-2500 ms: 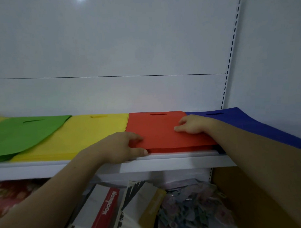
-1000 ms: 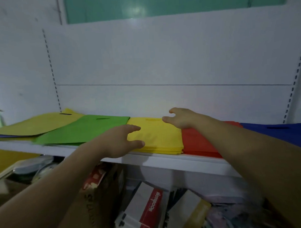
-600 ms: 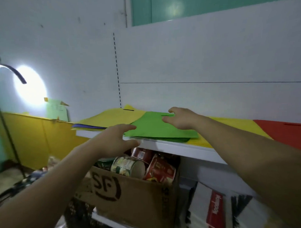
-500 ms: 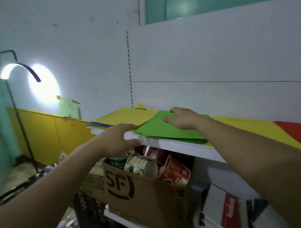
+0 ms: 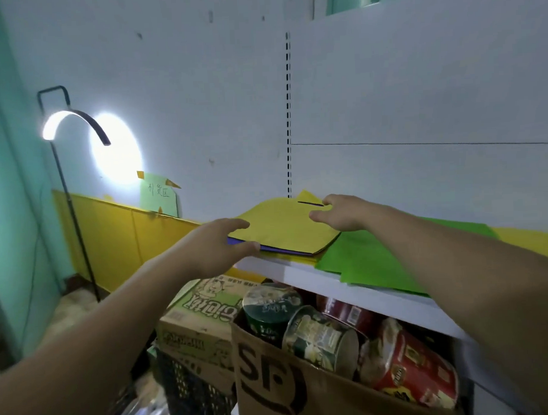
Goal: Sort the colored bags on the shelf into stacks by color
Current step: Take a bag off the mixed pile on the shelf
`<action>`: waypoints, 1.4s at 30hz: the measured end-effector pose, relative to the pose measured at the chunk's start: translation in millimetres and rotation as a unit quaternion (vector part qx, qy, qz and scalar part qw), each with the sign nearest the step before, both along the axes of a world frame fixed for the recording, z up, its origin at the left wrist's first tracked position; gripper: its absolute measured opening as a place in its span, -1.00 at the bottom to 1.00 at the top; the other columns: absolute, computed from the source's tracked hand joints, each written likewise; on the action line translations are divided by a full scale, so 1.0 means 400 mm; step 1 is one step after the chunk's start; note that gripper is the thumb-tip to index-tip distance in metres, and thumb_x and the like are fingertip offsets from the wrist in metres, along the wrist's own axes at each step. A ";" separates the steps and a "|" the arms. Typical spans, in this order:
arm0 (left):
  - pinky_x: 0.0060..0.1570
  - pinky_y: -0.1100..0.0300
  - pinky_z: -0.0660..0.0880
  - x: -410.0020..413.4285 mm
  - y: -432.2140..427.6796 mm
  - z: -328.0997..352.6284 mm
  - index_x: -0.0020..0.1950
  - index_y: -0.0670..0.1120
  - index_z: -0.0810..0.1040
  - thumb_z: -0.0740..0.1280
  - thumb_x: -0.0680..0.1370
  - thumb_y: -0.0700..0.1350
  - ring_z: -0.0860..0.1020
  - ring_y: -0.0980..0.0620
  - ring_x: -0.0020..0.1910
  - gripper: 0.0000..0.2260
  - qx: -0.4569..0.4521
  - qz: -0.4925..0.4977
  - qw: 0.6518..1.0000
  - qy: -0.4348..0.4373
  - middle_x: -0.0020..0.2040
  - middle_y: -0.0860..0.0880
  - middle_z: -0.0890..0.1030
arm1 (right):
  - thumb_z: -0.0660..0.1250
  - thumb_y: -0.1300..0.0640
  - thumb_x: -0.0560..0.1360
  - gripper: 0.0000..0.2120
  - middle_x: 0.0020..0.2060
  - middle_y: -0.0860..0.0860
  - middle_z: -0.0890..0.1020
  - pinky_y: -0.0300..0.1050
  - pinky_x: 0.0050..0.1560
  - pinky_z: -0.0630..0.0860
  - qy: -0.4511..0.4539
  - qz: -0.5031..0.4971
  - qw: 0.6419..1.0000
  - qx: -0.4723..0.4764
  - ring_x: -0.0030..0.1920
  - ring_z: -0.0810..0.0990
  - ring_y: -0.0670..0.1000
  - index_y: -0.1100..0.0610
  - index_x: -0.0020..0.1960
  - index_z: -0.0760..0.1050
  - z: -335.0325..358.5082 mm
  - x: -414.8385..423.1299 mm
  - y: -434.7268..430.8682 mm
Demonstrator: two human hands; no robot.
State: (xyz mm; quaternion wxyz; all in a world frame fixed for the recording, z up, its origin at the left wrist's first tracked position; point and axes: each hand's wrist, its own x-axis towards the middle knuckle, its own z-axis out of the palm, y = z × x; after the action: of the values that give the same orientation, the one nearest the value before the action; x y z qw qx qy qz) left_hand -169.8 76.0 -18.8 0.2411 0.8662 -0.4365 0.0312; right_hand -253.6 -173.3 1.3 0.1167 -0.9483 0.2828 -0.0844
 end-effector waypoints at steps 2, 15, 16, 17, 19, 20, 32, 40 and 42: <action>0.32 0.12 0.25 0.059 -0.031 -0.003 0.46 0.05 0.29 0.26 0.52 0.19 0.30 0.02 0.42 -0.46 0.006 -0.001 1.000 0.004 0.46 0.04 0.31 | 0.13 -0.27 0.55 -0.30 0.49 0.09 0.24 -0.06 0.38 0.23 0.014 -0.013 1.000 0.001 0.46 0.23 0.12 0.14 0.53 0.14 -0.006 0.048 -0.035; 0.31 0.11 0.26 0.391 -0.204 -0.028 0.45 0.06 0.29 0.22 0.58 0.10 0.31 -0.05 0.39 -0.55 0.099 -0.070 0.993 0.014 0.47 -0.02 0.30 | 0.01 -0.32 0.57 -0.28 0.47 0.14 0.28 -0.04 0.40 0.25 0.151 -0.143 0.978 -0.012 0.44 0.28 0.14 0.22 0.48 0.23 -0.049 0.182 -0.097; 0.31 0.12 0.25 0.410 -0.213 -0.033 0.46 0.05 0.28 0.20 0.59 0.08 0.31 -0.05 0.40 -0.56 0.115 -0.082 0.990 0.011 0.47 -0.02 0.29 | 0.02 -0.33 0.56 -0.28 0.44 0.15 0.32 -0.03 0.38 0.27 0.159 -0.156 0.975 -0.016 0.41 0.32 0.14 0.22 0.46 0.28 -0.051 0.185 -0.093; 0.32 0.12 0.24 0.425 -0.219 -0.037 0.47 0.04 0.26 0.18 0.60 0.09 0.29 -0.05 0.41 -0.55 0.131 -0.094 0.987 0.011 0.48 -0.03 0.28 | 0.03 -0.33 0.55 -0.28 0.41 0.16 0.36 -0.03 0.35 0.30 0.165 -0.169 0.971 -0.021 0.38 0.36 0.15 0.22 0.43 0.32 -0.053 0.188 -0.087; 0.34 0.12 0.21 0.449 -0.225 -0.043 0.49 0.00 0.24 0.15 0.60 0.13 0.26 -0.06 0.43 -0.52 0.155 -0.119 0.981 0.013 0.49 -0.04 0.25 | 0.05 -0.33 0.54 -0.29 0.36 0.17 0.42 -0.03 0.30 0.34 0.167 -0.189 0.967 -0.036 0.33 0.41 0.16 0.23 0.37 0.39 -0.055 0.196 -0.076; 0.34 0.11 0.21 0.458 -0.226 -0.045 0.49 -0.01 0.23 0.14 0.59 0.16 0.25 -0.06 0.44 -0.49 0.160 -0.130 0.978 0.010 0.50 -0.05 0.24 | 0.06 -0.32 0.55 -0.31 0.34 0.17 0.44 -0.05 0.27 0.36 0.164 -0.197 0.966 -0.044 0.31 0.43 0.16 0.23 0.35 0.41 -0.056 0.201 -0.070; 0.24 0.08 0.33 0.486 -0.213 -0.053 0.44 -0.11 0.31 0.19 0.55 0.21 0.38 -0.12 0.33 -0.43 0.110 -0.152 0.982 0.019 0.41 -0.12 0.36 | 0.26 -0.11 0.54 -0.58 0.18 0.10 0.56 -0.08 0.11 0.44 0.085 -0.244 0.961 -0.094 0.16 0.51 0.10 0.17 0.23 0.53 -0.059 0.219 -0.010; 0.28 0.09 0.31 0.480 -0.204 -0.055 0.48 -0.08 0.24 0.24 0.52 0.23 0.34 -0.09 0.37 -0.37 0.097 -0.131 0.986 0.028 0.44 -0.09 0.33 | 0.34 0.15 0.49 -0.55 0.29 0.15 0.35 -0.09 0.00 0.41 -0.120 -0.304 0.945 -0.027 0.14 0.49 0.15 0.14 0.34 0.33 -0.050 0.236 -0.002; 0.29 0.08 0.30 0.482 -0.203 -0.059 0.49 -0.07 0.22 0.26 0.51 0.22 0.33 -0.09 0.38 -0.35 0.081 -0.128 0.988 0.040 0.46 -0.08 0.30 | 0.34 0.22 0.49 -0.45 0.33 0.19 0.24 -0.08 -0.03 0.44 -0.191 -0.359 0.912 0.058 0.13 0.49 0.18 0.20 0.41 0.19 -0.038 0.235 0.003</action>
State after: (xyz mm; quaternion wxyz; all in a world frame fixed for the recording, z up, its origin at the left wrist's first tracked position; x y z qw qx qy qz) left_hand 23.0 -5.2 -42.4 0.1899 0.8206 -0.5345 -0.0699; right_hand -159.6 -171.9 -14.0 0.1854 -0.7402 0.5809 -0.2835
